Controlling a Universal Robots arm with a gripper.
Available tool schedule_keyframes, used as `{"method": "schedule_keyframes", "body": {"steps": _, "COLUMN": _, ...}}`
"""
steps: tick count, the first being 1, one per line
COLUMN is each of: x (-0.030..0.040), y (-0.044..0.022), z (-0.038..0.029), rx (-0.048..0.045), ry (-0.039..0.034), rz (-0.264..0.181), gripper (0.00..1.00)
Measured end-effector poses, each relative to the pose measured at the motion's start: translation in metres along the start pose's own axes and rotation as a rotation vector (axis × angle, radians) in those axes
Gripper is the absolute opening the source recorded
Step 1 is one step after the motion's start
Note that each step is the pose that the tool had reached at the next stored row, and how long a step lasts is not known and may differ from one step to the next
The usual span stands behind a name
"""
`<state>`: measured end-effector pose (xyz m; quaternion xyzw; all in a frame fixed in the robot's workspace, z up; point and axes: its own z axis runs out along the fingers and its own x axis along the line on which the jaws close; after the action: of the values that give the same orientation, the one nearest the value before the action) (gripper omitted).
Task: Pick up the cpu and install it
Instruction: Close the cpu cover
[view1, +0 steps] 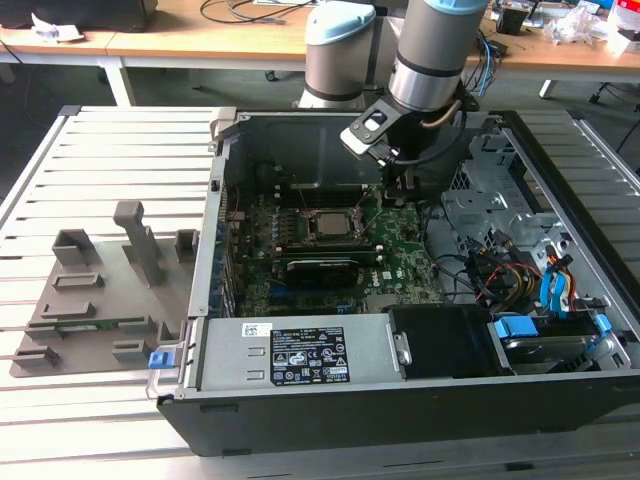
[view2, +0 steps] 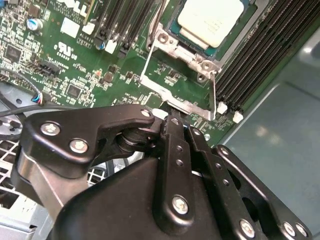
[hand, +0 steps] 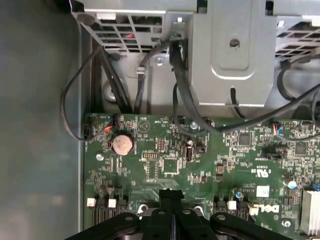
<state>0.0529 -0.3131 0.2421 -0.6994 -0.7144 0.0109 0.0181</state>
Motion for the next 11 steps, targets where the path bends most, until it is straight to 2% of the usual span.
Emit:
{"method": "schedule_keyframes", "body": {"steps": 2, "x": 0.0001, "y": -0.0054, "z": 0.0002, "rx": 0.0, "ry": 0.0, "rz": 0.0, "gripper": 0.11}}
{"method": "schedule_keyframes", "body": {"steps": 11, "x": 0.0004, "y": -0.0179, "z": 0.001, "rx": 0.0, "ry": 0.0001, "rz": 0.0, "gripper": 0.11}}
